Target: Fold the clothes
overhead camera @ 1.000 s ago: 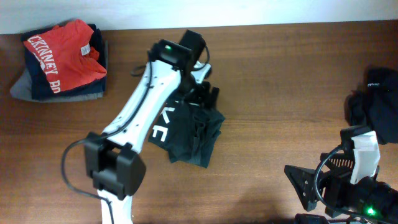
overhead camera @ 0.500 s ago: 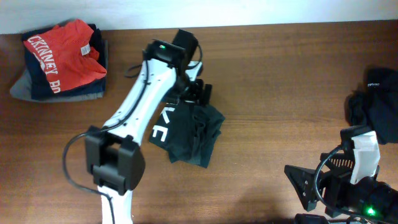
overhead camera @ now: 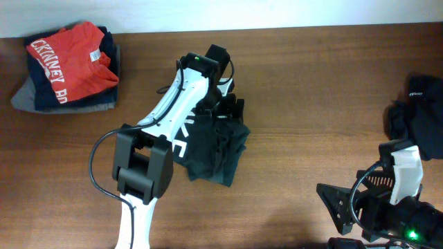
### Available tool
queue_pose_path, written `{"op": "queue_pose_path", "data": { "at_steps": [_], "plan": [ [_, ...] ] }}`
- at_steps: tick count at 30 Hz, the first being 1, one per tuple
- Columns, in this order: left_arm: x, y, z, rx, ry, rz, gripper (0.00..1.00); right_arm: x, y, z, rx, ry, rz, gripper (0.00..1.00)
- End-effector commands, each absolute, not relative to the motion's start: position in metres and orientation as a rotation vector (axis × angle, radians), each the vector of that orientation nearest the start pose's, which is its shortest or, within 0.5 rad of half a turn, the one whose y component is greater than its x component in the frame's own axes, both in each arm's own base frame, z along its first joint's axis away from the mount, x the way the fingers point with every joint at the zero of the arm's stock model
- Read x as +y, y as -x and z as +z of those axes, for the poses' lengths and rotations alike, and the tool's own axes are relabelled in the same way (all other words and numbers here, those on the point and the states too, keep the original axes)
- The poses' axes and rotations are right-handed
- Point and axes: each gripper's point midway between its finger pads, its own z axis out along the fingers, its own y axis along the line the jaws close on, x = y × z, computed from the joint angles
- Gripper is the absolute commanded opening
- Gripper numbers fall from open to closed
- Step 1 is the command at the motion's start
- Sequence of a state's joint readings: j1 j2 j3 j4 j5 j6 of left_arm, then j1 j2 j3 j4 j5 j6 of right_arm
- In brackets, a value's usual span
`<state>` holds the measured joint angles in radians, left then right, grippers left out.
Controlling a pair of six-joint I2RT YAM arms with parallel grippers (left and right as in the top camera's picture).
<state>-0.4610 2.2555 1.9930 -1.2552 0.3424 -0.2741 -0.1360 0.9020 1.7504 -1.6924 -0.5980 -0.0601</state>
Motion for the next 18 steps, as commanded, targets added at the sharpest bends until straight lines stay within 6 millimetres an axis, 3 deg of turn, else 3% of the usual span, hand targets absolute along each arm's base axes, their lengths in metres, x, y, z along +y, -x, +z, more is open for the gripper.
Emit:
{"op": "queue_pose_path", "data": {
  "at_steps": [1,10,14,18],
  "plan": [
    [-0.261,-0.375,0.075,3.163,-0.312,-0.583,0.93,0.080,-0.127,0.384,2.305,0.188,0.610,0.99],
    [-0.260,-0.379,0.094,3.148,-0.305,-0.536,0.92,0.080,-0.127,0.384,2.305,0.188,0.610,0.99],
    [-0.269,-0.380,0.106,3.120,-0.337,-0.543,0.92,0.080,-0.127,0.384,2.305,0.188,0.610,0.99],
    [-0.278,-0.374,0.102,3.127,-0.363,-0.542,0.93,0.080,-0.127,0.384,2.305,0.188,0.610,0.99]
  ]
}}
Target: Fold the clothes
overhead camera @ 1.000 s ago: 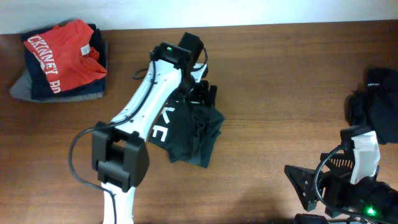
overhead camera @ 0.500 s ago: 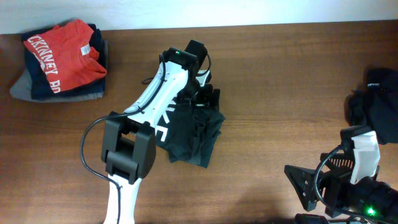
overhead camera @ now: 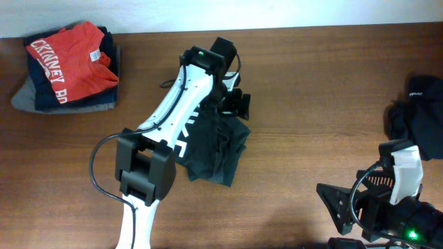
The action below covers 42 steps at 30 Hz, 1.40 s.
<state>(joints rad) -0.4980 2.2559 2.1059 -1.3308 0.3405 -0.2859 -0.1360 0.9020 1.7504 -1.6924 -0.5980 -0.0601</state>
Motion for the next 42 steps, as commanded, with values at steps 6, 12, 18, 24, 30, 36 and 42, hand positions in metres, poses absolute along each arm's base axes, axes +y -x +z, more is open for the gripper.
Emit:
{"op": "queue_pose_path", "data": {
  "at_steps": [6,12,18,24,30,36,42],
  "plan": [
    [-0.283,-0.370,0.085,3.185,-0.270,-0.521,0.93,0.080,-0.127,0.384,2.305,0.188,0.610,0.99],
    [-0.285,-0.373,0.069,3.216,-0.183,-0.507,0.93,0.080,-0.127,0.384,2.304,0.188,0.610,0.99],
    [-0.291,-0.383,0.069,3.182,-0.102,-0.534,0.93,0.080,-0.127,0.384,2.305,0.188,0.610,0.99],
    [-0.292,-0.386,0.066,3.177,-0.104,-0.538,0.93,0.080,-0.127,0.384,2.305,0.188,0.610,0.99],
    [-0.300,-0.391,0.064,3.145,-0.124,-0.560,0.92,0.080,-0.127,0.384,2.305,0.188,0.610,0.99],
    [-0.311,-0.395,0.065,3.106,-0.156,-0.589,0.92,0.080,-0.127,0.384,2.305,0.188,0.610,0.99],
    [-0.321,-0.392,0.066,3.092,-0.190,-0.599,0.92,0.080,-0.127,0.384,2.305,0.188,0.610,0.99]
  ]
}}
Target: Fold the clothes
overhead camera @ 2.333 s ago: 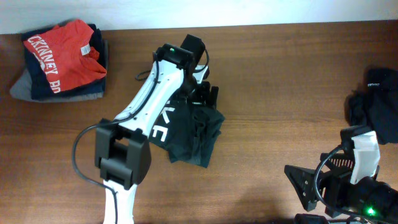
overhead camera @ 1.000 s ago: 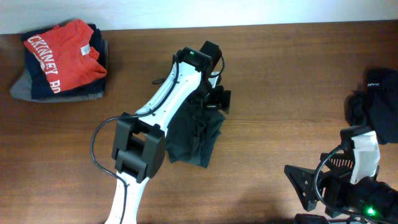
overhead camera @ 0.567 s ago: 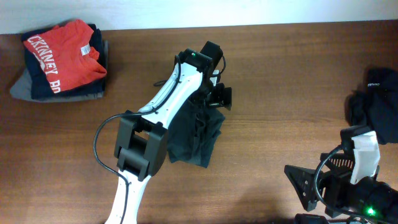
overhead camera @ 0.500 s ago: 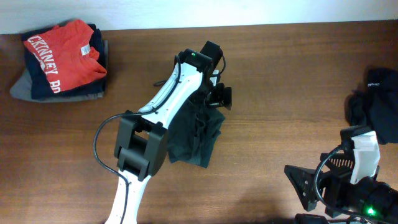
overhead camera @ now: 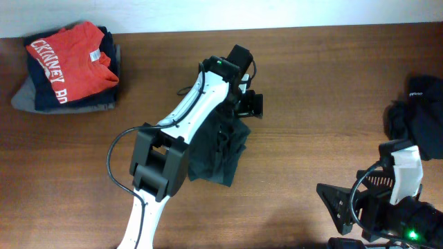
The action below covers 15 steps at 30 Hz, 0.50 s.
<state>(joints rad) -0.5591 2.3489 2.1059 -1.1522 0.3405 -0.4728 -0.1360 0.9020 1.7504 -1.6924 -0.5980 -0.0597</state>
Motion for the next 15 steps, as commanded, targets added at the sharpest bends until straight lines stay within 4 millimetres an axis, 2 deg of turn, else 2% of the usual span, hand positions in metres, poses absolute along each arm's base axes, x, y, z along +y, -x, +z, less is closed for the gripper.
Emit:
{"op": "queue_pose_path", "data": {
  "at_steps": [1,8,10,11,15],
  "plan": [
    [-0.323,-0.391,0.066,3.089,-0.197,-0.601,0.92,0.080,-0.127,0.384,2.304,0.188,0.610,0.99],
    [-0.333,-0.385,0.067,3.080,-0.236,-0.607,0.91,0.080,-0.127,0.384,2.304,0.188,0.610,0.99],
    [-0.330,-0.382,0.070,3.093,-0.233,-0.590,0.89,0.080,-0.127,0.384,2.304,0.188,0.610,0.99],
    [-0.327,-0.381,0.073,3.099,-0.228,-0.574,0.85,0.080,-0.127,0.384,2.305,0.188,0.610,0.99],
    [-0.307,-0.386,0.094,3.082,-0.201,-0.431,0.84,0.080,-0.127,0.384,2.305,0.188,0.610,0.99]
  ]
}}
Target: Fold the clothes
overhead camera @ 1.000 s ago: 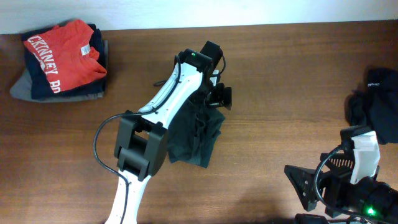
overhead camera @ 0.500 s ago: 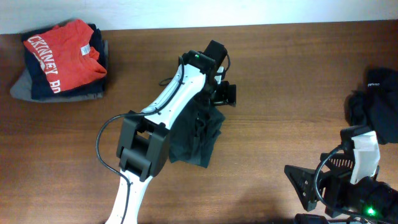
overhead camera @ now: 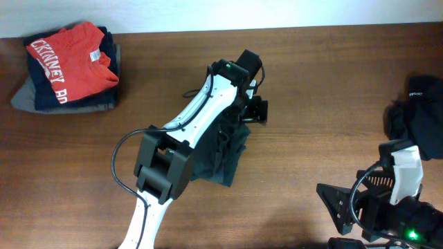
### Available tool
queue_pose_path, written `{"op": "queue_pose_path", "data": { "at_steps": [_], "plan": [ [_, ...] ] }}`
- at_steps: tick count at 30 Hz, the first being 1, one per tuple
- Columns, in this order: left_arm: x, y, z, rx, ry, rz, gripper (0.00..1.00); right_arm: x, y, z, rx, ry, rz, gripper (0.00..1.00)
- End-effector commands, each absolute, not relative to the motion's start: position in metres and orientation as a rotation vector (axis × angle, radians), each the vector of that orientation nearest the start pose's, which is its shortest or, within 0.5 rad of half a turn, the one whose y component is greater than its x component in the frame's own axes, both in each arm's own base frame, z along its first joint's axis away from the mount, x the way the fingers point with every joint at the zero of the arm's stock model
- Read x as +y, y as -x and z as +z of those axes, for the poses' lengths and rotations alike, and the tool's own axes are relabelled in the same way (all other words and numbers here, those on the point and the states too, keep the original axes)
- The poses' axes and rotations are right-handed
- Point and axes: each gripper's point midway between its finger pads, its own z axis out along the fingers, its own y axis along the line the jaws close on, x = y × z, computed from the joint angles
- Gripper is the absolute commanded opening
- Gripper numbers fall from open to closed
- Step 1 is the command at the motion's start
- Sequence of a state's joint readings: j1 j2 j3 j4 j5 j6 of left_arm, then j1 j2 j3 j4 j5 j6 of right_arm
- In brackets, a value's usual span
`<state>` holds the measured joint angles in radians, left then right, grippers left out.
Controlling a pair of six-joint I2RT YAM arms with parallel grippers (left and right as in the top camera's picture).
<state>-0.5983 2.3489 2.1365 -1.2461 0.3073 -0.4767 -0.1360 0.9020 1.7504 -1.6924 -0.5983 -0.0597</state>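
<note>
A dark crumpled garment (overhead camera: 223, 151) lies in a heap at the middle of the table, partly under my left arm. My left gripper (overhead camera: 252, 111) is at the heap's upper right edge, its black fingers low over the cloth. The overhead view does not show whether it holds any fabric. My right gripper (overhead camera: 333, 205) rests near the front right corner, far from the heap, with its dark fingers spread and nothing between them.
A stack of folded clothes with a red shirt on top (overhead camera: 67, 66) sits at the back left. A pile of black clothes (overhead camera: 419, 114) lies at the right edge. The white left arm (overhead camera: 197, 114) crosses the heap diagonally.
My left gripper has shifted slightly right and a little down along the heap's upper right edge. The garment and the right arm look unchanged.
My left gripper was first over the top of the dark heap, with white lettering showing beside the arm. At each later moment it was farther right, and the arm now covers the lettering. The right arm stayed still.
</note>
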Motion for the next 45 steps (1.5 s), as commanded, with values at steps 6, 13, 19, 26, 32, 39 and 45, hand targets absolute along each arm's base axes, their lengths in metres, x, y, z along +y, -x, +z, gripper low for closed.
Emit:
{"op": "queue_pose_path", "data": {
  "at_steps": [6,13,19,26,32,39,45],
  "plan": [
    [-0.291,-0.380,0.122,3.074,-0.161,-0.343,0.85,0.080,-0.128,0.384,2.305,0.188,0.610,0.99],
    [-0.286,-0.369,0.104,3.139,-0.116,-0.297,0.85,0.080,-0.127,0.384,2.305,0.188,0.610,0.99],
    [-0.281,-0.361,0.085,3.185,-0.084,-0.263,0.84,0.080,-0.127,0.384,2.305,0.188,0.610,0.99],
    [-0.287,-0.362,0.073,3.179,-0.089,-0.307,0.79,0.080,-0.128,0.384,2.305,0.188,0.610,0.99],
    [-0.300,-0.361,0.074,3.168,-0.115,-0.375,0.77,0.080,-0.127,0.384,2.305,0.188,0.610,0.99],
    [-0.310,-0.354,0.073,3.163,-0.157,-0.379,0.77,0.080,-0.127,0.384,2.304,0.188,0.610,0.99],
    [-0.313,-0.352,0.067,3.171,-0.168,-0.366,0.77,0.080,-0.127,0.384,2.305,0.188,0.610,0.99]
  ]
}}
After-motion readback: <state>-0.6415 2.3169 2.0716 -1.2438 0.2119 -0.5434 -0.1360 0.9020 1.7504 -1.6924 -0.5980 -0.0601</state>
